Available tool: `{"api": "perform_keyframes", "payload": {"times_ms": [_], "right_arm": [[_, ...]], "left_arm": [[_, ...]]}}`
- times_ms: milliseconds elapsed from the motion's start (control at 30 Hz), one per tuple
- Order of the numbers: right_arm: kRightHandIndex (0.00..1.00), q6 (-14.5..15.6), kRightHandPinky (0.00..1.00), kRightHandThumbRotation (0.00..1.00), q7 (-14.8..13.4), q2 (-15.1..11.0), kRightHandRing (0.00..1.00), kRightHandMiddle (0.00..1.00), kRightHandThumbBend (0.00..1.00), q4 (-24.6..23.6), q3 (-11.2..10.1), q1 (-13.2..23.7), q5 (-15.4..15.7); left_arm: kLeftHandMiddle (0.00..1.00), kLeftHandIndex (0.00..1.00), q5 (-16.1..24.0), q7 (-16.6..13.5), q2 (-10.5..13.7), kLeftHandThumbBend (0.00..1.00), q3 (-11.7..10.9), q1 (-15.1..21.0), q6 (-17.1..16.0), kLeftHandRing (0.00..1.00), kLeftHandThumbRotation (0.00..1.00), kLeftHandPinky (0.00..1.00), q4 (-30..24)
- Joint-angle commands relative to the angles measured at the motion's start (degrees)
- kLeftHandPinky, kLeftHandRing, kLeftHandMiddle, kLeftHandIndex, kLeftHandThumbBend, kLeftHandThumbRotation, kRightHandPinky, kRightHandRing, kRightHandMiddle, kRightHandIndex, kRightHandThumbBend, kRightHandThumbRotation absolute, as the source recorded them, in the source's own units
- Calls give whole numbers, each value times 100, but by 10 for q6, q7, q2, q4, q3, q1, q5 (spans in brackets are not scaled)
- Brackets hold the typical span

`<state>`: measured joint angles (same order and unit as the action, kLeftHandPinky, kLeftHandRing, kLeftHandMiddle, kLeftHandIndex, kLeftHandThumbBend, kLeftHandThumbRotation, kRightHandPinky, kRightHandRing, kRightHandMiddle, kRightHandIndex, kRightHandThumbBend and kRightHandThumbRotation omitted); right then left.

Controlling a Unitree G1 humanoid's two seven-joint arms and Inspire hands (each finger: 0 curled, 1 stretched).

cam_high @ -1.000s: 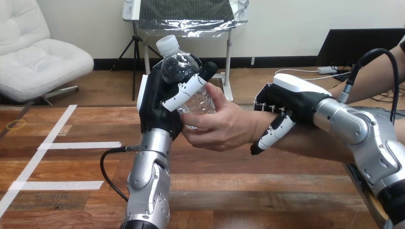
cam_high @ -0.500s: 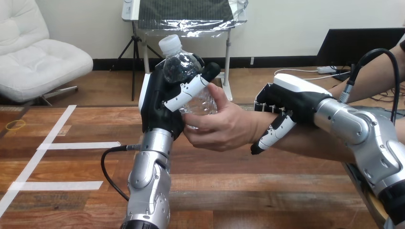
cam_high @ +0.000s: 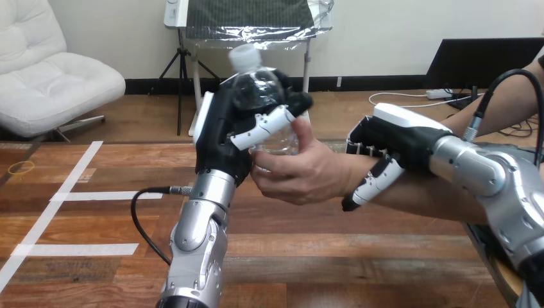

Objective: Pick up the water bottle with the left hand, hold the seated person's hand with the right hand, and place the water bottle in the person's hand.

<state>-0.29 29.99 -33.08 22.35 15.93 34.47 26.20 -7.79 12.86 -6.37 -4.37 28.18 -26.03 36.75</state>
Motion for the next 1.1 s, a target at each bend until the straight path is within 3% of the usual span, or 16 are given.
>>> {"api": "perform_keyframes", "payload": {"times_ms": [0, 233, 533, 867, 1067], "right_arm": [[52, -10, 30, 31, 10, -17, 38, 46, 89, -24, -9, -6, -8], [65, -16, 42, 50, 27, -33, 51, 59, 95, -37, -12, -22, -17], [73, -34, 51, 62, 30, -53, 61, 68, 100, -62, -26, -51, -34], [78, -44, 57, 70, 43, -68, 70, 76, 100, -89, -49, -84, -65], [80, -26, 63, 70, 55, -70, 76, 80, 100, -111, -65, -102, -84]], "left_arm": [[69, 69, 29, 2, 12, 82, 25, -13, -4, 64, 54, 61, -33], [75, 72, 37, -1, 23, 86, 27, -34, -7, 74, 72, 75, -65], [82, 75, 49, -5, 40, 89, 30, -63, -4, 83, 83, 89, -110], [85, 79, 55, -14, 54, 91, 32, -94, -2, 89, 90, 98, -159], [85, 79, 54, -22, 57, 94, 33, -113, 7, 91, 91, 100, -190]]}}
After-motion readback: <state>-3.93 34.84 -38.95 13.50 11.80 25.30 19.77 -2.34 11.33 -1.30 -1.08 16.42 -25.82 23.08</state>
